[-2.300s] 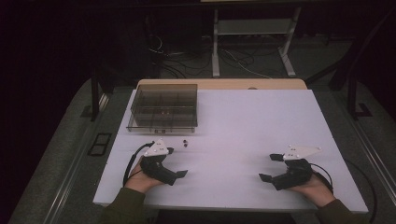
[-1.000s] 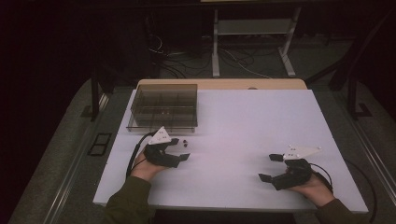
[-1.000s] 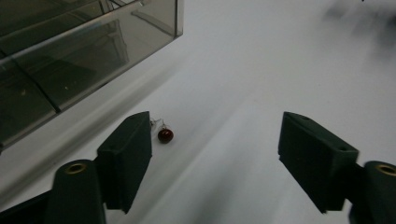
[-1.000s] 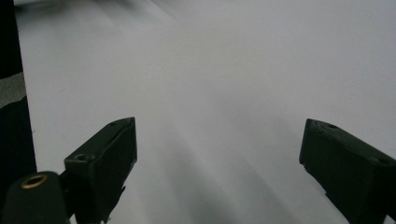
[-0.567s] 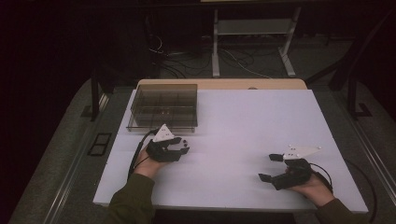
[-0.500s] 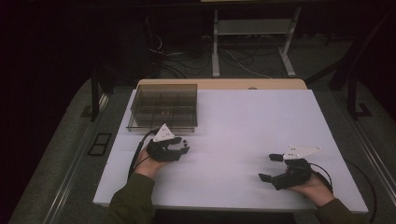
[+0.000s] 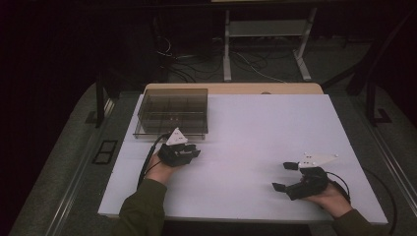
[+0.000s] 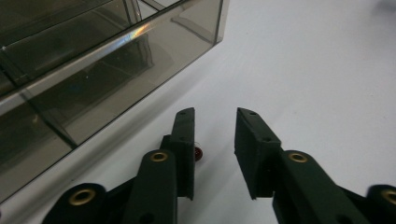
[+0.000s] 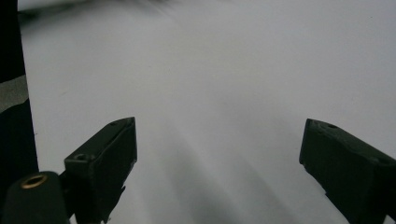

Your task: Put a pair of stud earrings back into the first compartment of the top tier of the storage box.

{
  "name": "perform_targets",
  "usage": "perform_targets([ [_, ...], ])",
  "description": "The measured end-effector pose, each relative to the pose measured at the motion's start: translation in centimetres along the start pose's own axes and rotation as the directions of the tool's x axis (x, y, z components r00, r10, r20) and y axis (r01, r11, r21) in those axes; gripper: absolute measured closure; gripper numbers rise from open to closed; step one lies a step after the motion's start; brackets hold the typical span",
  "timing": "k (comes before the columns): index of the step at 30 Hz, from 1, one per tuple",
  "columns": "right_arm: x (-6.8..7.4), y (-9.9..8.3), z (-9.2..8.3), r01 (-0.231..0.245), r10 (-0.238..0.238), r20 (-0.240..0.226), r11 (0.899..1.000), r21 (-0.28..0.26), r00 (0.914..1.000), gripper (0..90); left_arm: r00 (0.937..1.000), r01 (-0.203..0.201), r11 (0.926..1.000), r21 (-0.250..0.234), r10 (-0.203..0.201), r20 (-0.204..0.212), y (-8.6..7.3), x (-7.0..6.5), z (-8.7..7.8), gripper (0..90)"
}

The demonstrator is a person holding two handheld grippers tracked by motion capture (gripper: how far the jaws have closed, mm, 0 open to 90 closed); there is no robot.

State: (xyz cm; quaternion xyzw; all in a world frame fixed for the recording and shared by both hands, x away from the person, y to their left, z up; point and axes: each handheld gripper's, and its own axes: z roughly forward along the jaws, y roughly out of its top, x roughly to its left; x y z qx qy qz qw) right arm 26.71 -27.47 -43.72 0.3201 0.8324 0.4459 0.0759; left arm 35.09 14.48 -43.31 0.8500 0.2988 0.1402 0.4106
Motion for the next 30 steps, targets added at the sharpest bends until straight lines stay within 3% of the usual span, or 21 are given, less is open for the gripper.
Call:
perform_targets([
  [8,0.0,0.0,0.0,0.003,-0.003,-0.005,1.0,0.001,1.0,10.5,1.0,0.005,1.0,0.0,-0.005,-0.009,0.1,0.1,0.6,74.2],
  [17,0.0,0.0,0.0,0.005,-0.005,-0.01,1.0,0.003,0.9999,10.5,0.9992,-0.03,0.9985,0.045,0.032,-0.026,0.2,0.1,1.1,77.5],
  [30,0.1,0.0,0.0,0.008,-0.008,-0.012,1.0,0.005,0.9999,10.5,0.9984,-0.034,0.9972,0.067,0.037,-0.043,-0.1,0.2,1.6,79.0],
])
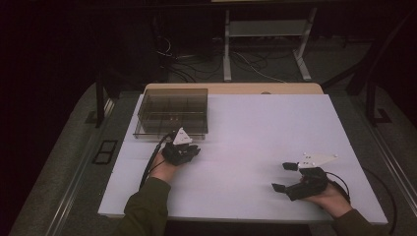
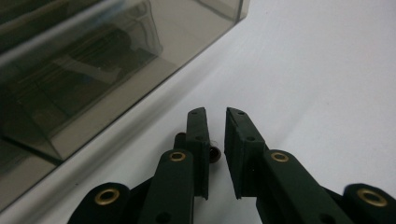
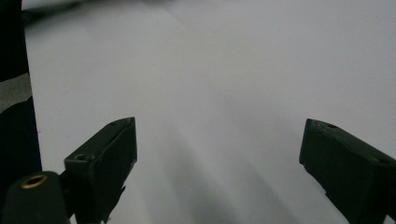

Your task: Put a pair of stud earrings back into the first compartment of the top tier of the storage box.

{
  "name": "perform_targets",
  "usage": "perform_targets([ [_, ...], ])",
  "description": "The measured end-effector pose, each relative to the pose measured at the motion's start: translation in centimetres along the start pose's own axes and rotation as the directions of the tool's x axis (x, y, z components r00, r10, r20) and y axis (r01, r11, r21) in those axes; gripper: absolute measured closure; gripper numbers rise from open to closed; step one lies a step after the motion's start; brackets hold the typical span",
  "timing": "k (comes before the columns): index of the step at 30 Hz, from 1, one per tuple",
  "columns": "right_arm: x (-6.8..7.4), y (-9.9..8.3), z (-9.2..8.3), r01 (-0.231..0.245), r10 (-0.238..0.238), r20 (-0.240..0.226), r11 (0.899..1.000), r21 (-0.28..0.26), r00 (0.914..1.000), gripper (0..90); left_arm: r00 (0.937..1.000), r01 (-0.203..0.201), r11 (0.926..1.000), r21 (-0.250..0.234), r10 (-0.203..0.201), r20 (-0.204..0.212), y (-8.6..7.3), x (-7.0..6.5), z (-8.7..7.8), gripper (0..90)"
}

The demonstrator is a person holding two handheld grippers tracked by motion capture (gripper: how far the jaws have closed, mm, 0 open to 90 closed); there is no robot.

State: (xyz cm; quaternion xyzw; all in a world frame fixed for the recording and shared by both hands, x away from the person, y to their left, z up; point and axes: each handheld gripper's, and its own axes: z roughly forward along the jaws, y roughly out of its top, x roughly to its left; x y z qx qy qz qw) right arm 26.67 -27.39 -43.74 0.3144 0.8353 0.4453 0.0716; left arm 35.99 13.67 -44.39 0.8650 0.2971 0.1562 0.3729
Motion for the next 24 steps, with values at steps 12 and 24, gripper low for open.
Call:
perform_targets([
  [12,0.02,0.0,-0.01,0.002,-0.002,-0.003,1.0,-0.002,1.0,10.5,1.0,0.005,1.0,0.008,-0.005,0.0,-0.09,-0.03,0.29,79.3],
  [24,0.02,0.01,-0.03,0.002,-0.002,-0.004,1.0,-0.004,1.0,10.6,0.9999,-0.01,0.9994,0.032,0.01,0.003,-0.18,-0.21,0.69,77.8],
])
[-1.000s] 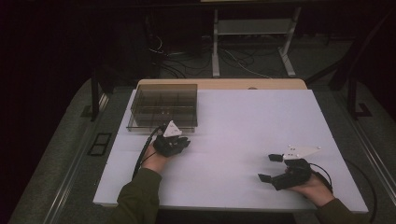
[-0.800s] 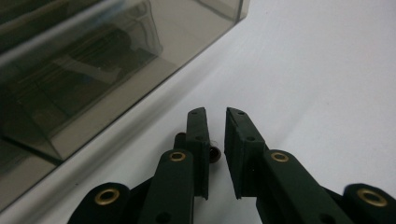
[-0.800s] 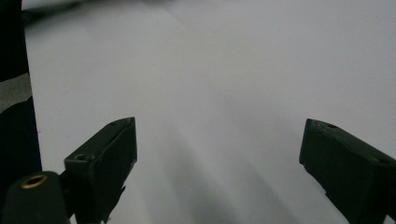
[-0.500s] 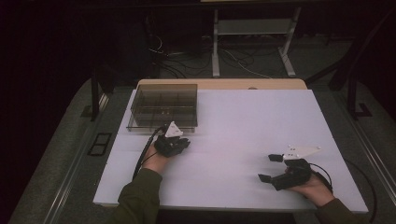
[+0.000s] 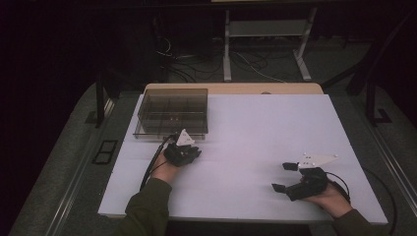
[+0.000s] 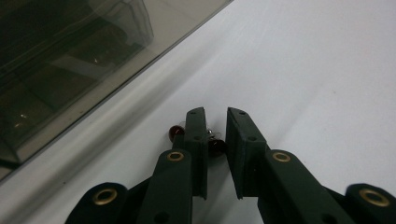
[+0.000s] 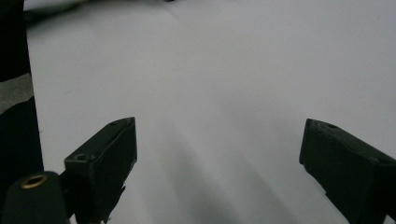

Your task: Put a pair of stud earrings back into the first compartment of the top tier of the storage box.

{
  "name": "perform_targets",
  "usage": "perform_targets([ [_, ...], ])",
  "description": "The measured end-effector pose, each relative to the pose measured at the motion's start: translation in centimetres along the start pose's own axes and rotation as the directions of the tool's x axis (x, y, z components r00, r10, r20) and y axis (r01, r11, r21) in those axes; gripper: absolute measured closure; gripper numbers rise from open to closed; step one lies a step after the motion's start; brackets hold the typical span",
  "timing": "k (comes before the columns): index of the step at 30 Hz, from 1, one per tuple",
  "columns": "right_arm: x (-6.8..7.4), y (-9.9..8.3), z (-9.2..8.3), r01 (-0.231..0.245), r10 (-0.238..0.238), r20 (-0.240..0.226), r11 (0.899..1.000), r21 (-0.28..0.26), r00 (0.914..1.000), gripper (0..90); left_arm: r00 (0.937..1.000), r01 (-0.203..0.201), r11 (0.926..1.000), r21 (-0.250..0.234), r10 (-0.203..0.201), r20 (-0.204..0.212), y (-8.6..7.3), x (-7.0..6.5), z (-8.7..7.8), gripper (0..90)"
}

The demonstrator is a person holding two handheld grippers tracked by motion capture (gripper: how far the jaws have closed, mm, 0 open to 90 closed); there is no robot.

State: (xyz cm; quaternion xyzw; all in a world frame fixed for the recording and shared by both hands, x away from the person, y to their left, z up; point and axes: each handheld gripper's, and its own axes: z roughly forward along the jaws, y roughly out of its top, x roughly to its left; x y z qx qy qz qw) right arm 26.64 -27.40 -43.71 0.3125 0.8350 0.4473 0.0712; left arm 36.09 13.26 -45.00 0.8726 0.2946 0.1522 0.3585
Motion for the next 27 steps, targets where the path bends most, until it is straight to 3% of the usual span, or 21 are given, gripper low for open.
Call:
perform_targets([
  [8,0.0,0.0,0.0,0.001,-0.001,-0.001,1.0,-0.001,1.0,10.6,0.9999,0.016,0.9999,-0.004,-0.016,0.005,0.0,0.0,-0.1,78.9],
  [27,0.1,-0.1,0.1,0.001,-0.001,0.007,1.0,0.006,1.0,10.5,0.9962,0.048,0.9986,-0.02,-0.047,0.074,0.0,0.0,-1.8,79.0],
])
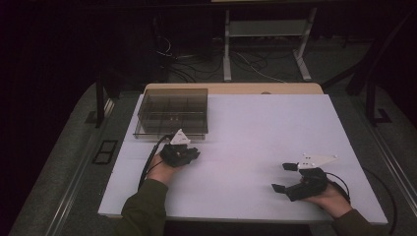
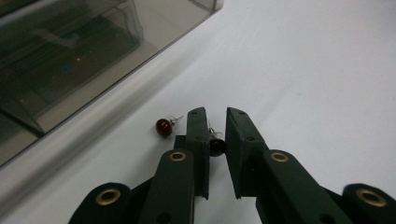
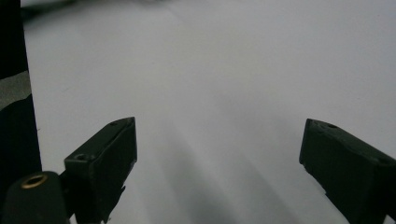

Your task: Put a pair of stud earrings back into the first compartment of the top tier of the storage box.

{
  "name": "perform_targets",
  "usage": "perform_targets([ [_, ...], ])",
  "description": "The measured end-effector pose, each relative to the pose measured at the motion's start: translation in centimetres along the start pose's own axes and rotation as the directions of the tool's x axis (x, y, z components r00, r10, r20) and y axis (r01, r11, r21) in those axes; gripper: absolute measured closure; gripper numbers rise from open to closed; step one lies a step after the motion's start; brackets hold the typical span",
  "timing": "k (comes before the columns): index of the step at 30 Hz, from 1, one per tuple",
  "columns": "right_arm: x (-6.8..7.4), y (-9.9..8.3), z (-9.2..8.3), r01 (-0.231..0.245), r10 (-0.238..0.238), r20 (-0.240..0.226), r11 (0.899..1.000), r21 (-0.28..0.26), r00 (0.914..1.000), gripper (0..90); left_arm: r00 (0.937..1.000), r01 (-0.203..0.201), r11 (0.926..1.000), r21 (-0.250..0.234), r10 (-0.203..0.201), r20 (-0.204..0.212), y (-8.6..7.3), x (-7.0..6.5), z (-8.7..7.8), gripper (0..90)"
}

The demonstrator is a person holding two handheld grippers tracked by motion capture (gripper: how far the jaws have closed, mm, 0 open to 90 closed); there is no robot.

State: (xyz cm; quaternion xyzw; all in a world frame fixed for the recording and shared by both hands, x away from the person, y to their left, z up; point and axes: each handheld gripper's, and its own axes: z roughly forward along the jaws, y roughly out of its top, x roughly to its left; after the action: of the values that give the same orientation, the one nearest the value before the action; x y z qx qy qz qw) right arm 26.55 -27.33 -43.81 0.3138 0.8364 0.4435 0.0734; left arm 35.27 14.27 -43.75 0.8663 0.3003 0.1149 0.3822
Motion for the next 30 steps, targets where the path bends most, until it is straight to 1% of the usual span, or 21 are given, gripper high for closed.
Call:
perform_targets([
  [3,0.0,0.0,0.0,0.004,-0.004,0.005,1.0,0.0,1.0,10.5,0.9999,-0.001,1.0,0.0,0.001,0.012,0.0,0.0,-0.3,78.9],
  [4,0.0,0.0,0.0,0.003,-0.003,0.008,1.0,0.001,1.0,10.6,0.9998,0.0,1.0,-0.003,0.0,0.022,0.0,0.0,-0.4,78.9],
  [6,0.0,-0.1,0.1,-0.001,0.001,0.008,1.0,0.003,1.0,10.5,0.9996,0.006,1.0,-0.007,-0.005,0.028,0.0,0.0,-0.5,78.9],
  [8,0.0,-0.1,0.2,-0.006,0.006,0.011,1.0,0.005,0.9999,10.5,0.9991,0.002,1.0,-0.009,-0.002,0.042,0.0,0.0,-0.7,78.9],
  [9,0.1,-0.1,0.2,-0.005,0.005,0.011,1.0,0.007,0.9999,10.5,0.9988,0.012,0.9998,-0.015,-0.011,0.048,0.0,-0.1,-0.8,78.9],
  [10,0.1,-0.1,0.3,0.0,0.0,0.013,1.0,0.011,0.9999,10.5,0.9986,0.004,0.9999,-0.014,-0.004,0.052,0.1,-0.1,-0.9,78.9],
  [12,0.1,-0.2,0.4,0.003,-0.003,0.018,1.0,0.011,0.9998,10.5,0.9975,0.004,0.9998,-0.021,-0.003,0.071,0.1,-0.2,-1.2,78.9],
  [13,0.1,-0.2,0.3,-0.003,0.003,0.017,1.0,0.011,0.9999,10.5,0.9968,0.0,0.9998,-0.019,0.001,0.079,0.1,-0.2,-1.4,78.9],
  [14,0.0,-0.2,0.3,-0.007,0.007,0.017,1.0,0.007,0.9998,10.5,0.9964,0.007,0.9996,-0.026,-0.005,0.084,0.1,-0.3,-1.5,78.9],
  [18,-0.1,-0.4,0.3,-0.012,0.012,0.023,1.0,-0.005,0.9997,10.6,0.9943,-0.005,0.9998,-0.018,0.007,0.106,0.2,-0.4,-2.0,78.9],
  [19,-0.1,-0.4,0.3,-0.01,0.01,0.023,1.0,-0.007,0.9997,10.6,0.9938,-0.002,0.9998,-0.019,0.004,0.111,0.2,-0.5,-2.1,78.9],
  [20,-0.1,-0.4,0.3,-0.01,0.01,0.026,1.0,-0.009,0.9996,10.5,0.9933,-0.008,0.9998,-0.018,0.01,0.115,0.2,-0.5,-2.3,78.9],
  [21,0.0,-0.4,0.3,-0.008,0.008,0.027,1.0,-0.011,0.9996,10.6,0.9927,-0.005,0.9999,-0.016,0.007,0.12,0.3,-0.6,-2.4,78.9],
  [25,0.0,-0.5,0.3,-0.006,0.006,0.031,1.0,-0.012,0.9995,10.6,0.9903,-0.01,0.9996,-0.028,0.014,0.138,0.5,-0.5,-3.3,78.9],
  [26,0.1,-0.5,0.4,-0.008,0.009,0.032,1.0,-0.01,0.9995,10.6,0.9902,-0.005,0.9995,-0.03,0.009,0.139,0.5,-0.5,-3.5,78.9],
  [30,0.1,-0.5,0.4,-0.009,0.009,0.034,1.0,-0.009,0.9994,10.5,0.9895,-0.008,0.9995,-0.029,0.012,0.144,0.5,-0.3,-4.0,78.9],
])
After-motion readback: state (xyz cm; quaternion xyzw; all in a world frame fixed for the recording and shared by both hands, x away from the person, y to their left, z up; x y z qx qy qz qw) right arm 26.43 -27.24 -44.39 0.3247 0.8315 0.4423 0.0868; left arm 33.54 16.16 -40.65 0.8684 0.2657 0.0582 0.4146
